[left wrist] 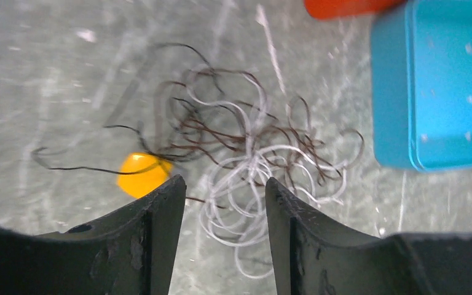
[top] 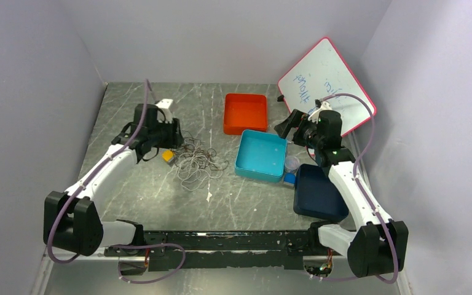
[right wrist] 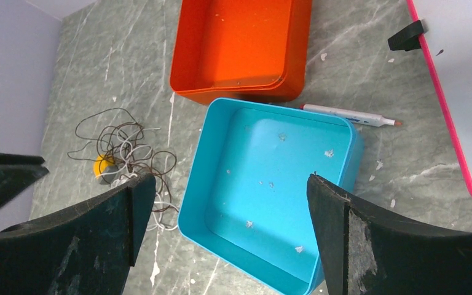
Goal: Untangle the cables
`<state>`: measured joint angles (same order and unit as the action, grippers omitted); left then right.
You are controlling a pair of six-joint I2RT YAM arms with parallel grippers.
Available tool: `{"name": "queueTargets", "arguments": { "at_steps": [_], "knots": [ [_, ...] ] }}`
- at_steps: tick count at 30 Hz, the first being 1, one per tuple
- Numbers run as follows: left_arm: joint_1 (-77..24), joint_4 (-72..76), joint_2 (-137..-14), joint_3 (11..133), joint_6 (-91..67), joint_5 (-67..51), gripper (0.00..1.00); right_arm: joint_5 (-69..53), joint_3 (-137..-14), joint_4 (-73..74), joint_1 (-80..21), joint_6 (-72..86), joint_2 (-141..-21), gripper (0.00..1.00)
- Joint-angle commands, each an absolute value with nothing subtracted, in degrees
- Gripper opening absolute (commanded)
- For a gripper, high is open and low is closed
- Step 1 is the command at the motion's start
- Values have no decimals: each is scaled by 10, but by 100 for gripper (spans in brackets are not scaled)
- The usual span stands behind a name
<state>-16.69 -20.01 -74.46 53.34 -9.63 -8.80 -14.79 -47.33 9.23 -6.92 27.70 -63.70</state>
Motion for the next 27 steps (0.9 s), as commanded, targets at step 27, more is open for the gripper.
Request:
{"name": "queueTargets", "arguments": {
  "at_steps": [27],
  "knots": [
    [-62,-154,-735,472,-433,71,53,-159,-478,79,-64,292,-659,96]
  ]
}}
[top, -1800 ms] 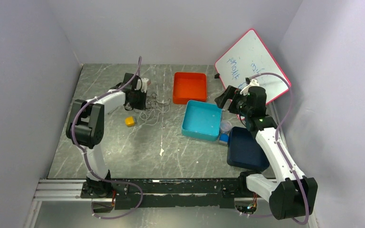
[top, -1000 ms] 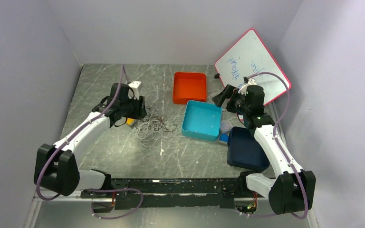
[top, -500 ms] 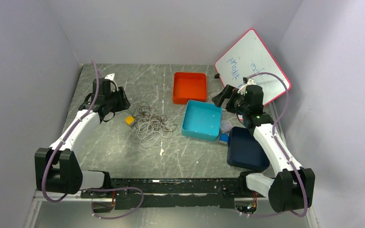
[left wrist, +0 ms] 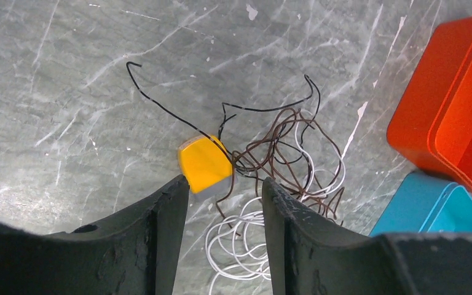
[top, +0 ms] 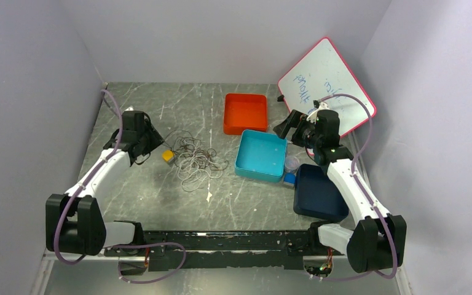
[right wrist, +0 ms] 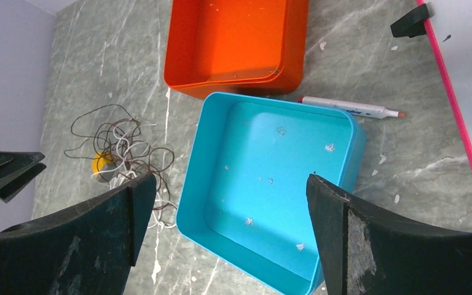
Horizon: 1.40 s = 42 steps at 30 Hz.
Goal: Untangle the cables
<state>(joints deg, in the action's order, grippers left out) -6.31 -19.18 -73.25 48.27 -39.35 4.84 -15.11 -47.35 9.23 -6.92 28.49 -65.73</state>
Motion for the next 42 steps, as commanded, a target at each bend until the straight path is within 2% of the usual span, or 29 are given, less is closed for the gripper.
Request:
{"name": "queueTargets", "arguments": {
  "at_steps": [1,14,24,28,31,36,42],
  "knots": [
    [-62,-149,-741,471,-436,67,53,-159,-478,79,-64,292,-658,96],
    [-62,-89,-827,472,-452,32,48,-153,-477,84,-64,285,-656,96],
    [-62,-70,-855,482,-431,44,25,-155,-481,88,-64,294,-650,96],
    [-61,-74,-854,487,-425,46,11,-157,-483,82,-64,303,-643,96],
    [-61,-80,-839,489,-417,48,7,-149,-482,81,-63,302,-638,96],
    [-61,-89,-774,486,-396,66,7,-130,-480,80,-64,295,-621,96],
    [-61,-73,-704,493,-334,34,13,-105,-461,53,-63,313,-590,98]
  ]
}}
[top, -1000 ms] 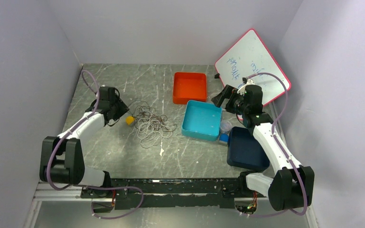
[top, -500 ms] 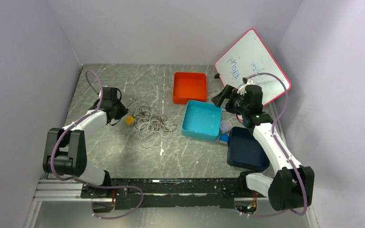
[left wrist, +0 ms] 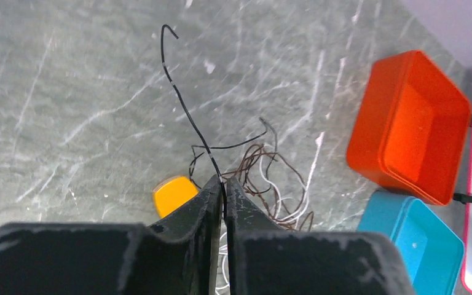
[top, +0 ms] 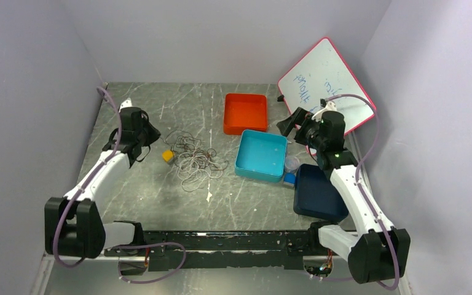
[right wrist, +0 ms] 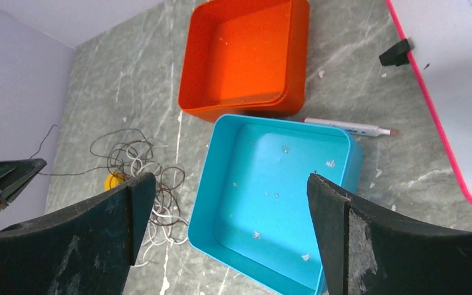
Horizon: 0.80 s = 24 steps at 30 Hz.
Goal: Untangle the cables
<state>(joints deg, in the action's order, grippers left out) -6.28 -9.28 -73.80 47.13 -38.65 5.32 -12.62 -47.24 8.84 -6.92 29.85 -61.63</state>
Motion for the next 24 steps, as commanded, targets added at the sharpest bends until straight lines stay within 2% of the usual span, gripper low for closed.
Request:
{"name": "queueTargets", "arguments": {
  "at_steps": [1,5,10,12,15,17,18,21,24],
  "knots": [
    [-61,-73,-699,499,-320,20,13,-105,-453,45,-63,318,-582,98],
    [-62,-81,-665,530,-282,-22,15,-78,-426,20,-63,343,-565,100],
    [-62,-87,-625,580,-252,-35,22,-56,-396,-6,-63,348,-570,100],
    [-62,-90,-617,601,-236,-38,20,-63,-389,-20,-63,342,-568,100],
    [-62,-101,-617,635,-224,-47,9,-95,-385,-39,-63,335,-568,100],
    [-62,-112,-623,650,-218,-53,8,-114,-383,-51,-63,335,-567,100],
    [-62,-122,-629,656,-221,-48,10,-124,-382,-56,-63,334,-566,100],
    [-62,-159,-644,649,-249,-6,29,-132,-379,-62,-63,331,-562,100],
    [-57,-209,-657,626,-304,45,41,-128,-383,-50,-63,329,-564,100]
  ]
}}
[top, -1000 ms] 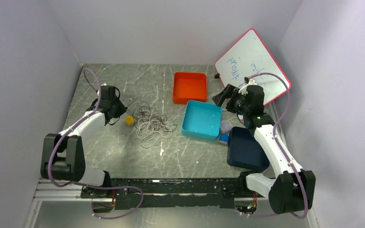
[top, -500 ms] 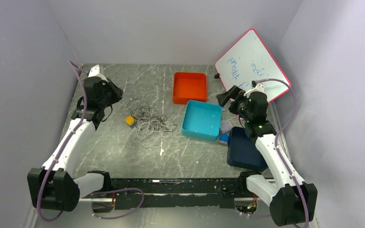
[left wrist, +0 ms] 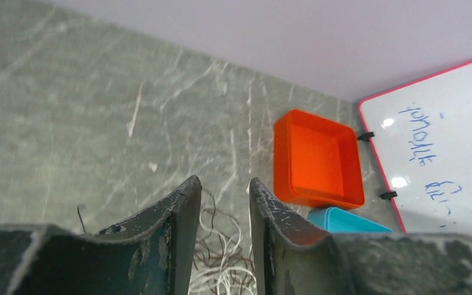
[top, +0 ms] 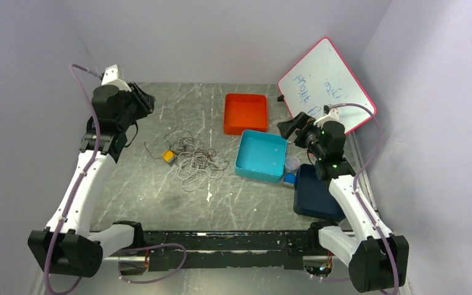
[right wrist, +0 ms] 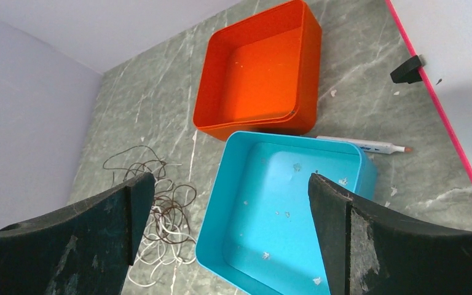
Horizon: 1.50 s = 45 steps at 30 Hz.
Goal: Untangle the cables
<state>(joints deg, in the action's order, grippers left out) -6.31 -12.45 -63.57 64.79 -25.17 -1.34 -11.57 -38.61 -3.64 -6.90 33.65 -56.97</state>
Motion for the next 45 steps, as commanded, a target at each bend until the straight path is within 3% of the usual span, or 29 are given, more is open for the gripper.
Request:
{"name": "queueTargets", "arguments": {
  "at_steps": [1,5,16,31,45],
  "knots": [
    [-53,-219,-661,613,-323,52,45,-128,-385,-41,-63,328,-566,100],
    [-19,-208,-667,535,-395,18,56,-131,-379,-41,-63,333,-570,100],
    [0,-143,-674,392,-548,-31,66,-137,-368,-44,-63,361,-583,100],
    [8,-8,-715,283,-630,-36,66,-141,-360,-45,-63,373,-582,100],
    [20,64,-764,263,-631,-2,66,-145,-366,-36,-63,366,-592,100]
  ]
}}
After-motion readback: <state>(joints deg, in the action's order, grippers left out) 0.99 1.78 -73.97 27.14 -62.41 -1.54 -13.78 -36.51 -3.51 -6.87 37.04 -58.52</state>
